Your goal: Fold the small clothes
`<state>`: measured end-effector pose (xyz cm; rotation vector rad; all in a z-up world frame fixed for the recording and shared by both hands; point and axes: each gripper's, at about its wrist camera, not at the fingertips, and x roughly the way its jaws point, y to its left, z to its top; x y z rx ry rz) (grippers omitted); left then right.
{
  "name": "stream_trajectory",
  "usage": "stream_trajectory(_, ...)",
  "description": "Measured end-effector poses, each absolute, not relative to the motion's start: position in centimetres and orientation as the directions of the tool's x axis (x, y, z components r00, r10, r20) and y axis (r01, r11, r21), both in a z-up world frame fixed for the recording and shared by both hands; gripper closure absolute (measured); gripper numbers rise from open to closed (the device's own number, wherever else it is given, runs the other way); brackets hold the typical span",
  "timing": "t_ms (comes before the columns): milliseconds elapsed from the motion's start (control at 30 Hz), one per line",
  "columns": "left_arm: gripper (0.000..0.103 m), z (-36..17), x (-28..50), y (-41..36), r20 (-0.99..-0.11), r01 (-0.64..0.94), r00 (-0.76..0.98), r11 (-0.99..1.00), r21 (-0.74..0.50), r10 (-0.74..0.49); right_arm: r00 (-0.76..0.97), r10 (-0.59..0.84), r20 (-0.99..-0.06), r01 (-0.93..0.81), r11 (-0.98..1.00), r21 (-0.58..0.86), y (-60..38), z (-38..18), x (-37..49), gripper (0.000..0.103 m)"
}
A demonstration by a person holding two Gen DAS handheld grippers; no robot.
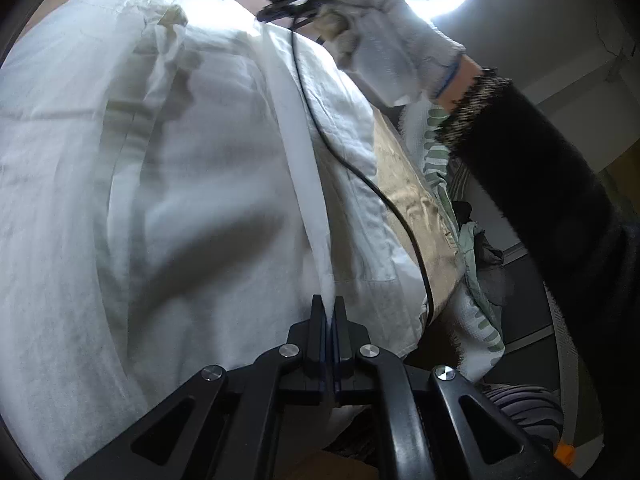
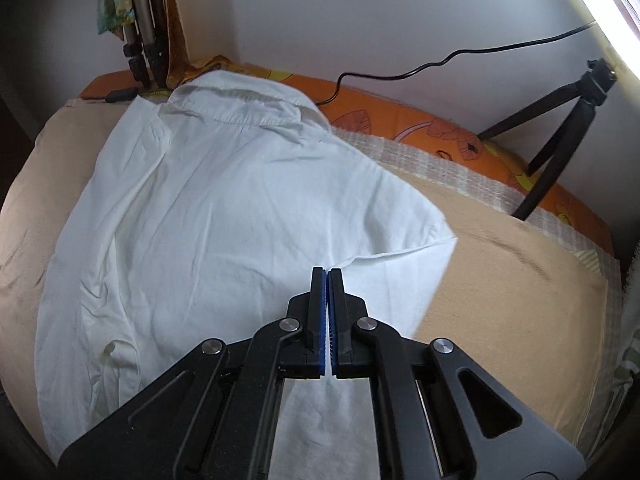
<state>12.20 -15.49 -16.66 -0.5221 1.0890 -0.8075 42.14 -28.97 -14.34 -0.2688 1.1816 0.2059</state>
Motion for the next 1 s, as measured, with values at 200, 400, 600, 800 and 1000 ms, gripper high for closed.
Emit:
stream_trajectory(200,0.102,-16.0,11.8,-15.9,-0.589,0.337,0.230,0.631,-0.698,-0.775,0.360,0.113,-0.926,-0.251,0.968,0.021,-30.9,-12.2,40.3,0.082)
stream_trajectory(400,0.089,-14.8,10.7,-15.8,-0.607,0.380,0.246,0.651,-0.657,-0.756,0.445,0.188,-0.876,-0.222,0.970,0.096,-35.8,-4.1,33.1,0.078)
stream_trajectory(600,0.089,-14.9,10.6,-15.4,-0.609,0.342,0.247,0.656,-0.673,-0.754,0.473,0.275,-0.837,-0.183,0.960,0.212,-40.7,0.5,20.5,0.078)
stream_trajectory(800,0.088,-13.2,8.4,-14.6,-0.645,0.381,0.339,0.727,-0.571,-0.684,0.460,0.264,-0.847,-0.119,0.964,0.236,-44.1,-0.7,8.9,0.078)
stream_trajectory(1000,0.065,-10.8,6.2,-16.1,-0.639,0.479,0.387,0.737,-0.477,-0.665,0.568,0.302,-0.766,-0.015,0.934,0.357,-49.9,-0.1,2.8,0.072)
